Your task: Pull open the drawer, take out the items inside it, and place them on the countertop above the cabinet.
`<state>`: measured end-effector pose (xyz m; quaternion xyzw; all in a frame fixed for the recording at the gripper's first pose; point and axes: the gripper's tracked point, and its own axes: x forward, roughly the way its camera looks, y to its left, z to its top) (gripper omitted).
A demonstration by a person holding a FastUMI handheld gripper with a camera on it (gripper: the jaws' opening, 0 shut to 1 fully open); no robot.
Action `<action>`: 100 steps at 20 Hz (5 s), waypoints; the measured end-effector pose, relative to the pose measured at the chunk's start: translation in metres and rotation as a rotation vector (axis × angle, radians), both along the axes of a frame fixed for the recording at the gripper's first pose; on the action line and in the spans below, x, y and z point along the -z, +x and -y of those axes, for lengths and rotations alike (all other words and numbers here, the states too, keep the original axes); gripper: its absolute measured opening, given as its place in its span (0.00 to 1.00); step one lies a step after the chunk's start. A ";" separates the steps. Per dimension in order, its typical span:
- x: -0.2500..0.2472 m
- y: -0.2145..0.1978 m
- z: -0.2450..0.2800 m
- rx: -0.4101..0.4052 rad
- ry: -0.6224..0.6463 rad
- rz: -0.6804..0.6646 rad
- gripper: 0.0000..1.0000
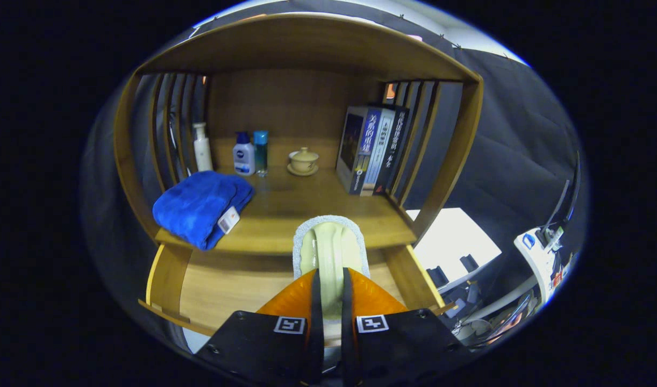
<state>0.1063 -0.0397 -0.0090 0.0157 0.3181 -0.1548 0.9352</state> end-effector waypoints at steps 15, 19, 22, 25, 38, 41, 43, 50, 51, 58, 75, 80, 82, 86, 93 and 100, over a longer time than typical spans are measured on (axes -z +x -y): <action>0.047 0.158 0.019 -0.098 0.071 -0.030 0.21; 0.062 0.171 0.013 -0.124 0.088 -0.059 0.22; 0.064 0.180 0.012 -0.136 0.075 -0.055 0.22; 0.066 0.184 0.012 -0.142 0.073 -0.059 0.29; 0.069 0.195 -0.001 -0.196 0.074 -0.018 0.94; 0.054 0.196 -0.003 -0.205 0.065 0.041 0.99; 0.041 0.193 0.003 -0.192 0.050 0.078 0.99; -0.038 0.154 0.031 -0.143 -0.041 0.308 0.99; -0.049 0.144 0.034 -0.134 -0.054 0.341 0.99; -0.093 0.074 0.037 -0.078 -0.155 0.484 0.98; -0.110 -0.048 0.000 -0.118 -0.105 0.663 0.98; -0.102 -0.075 -0.014 -0.135 -0.104 0.682 0.98; -0.092 -0.083 -0.019 -0.148 -0.100 0.677 0.98; -0.055 -0.098 -0.032 -0.165 -0.065 0.668 0.98; 0.010 -0.115 -0.044 -0.157 -0.014 0.626 0.98; 0.086 -0.127 -0.060 -0.201 -0.010 0.516 0.98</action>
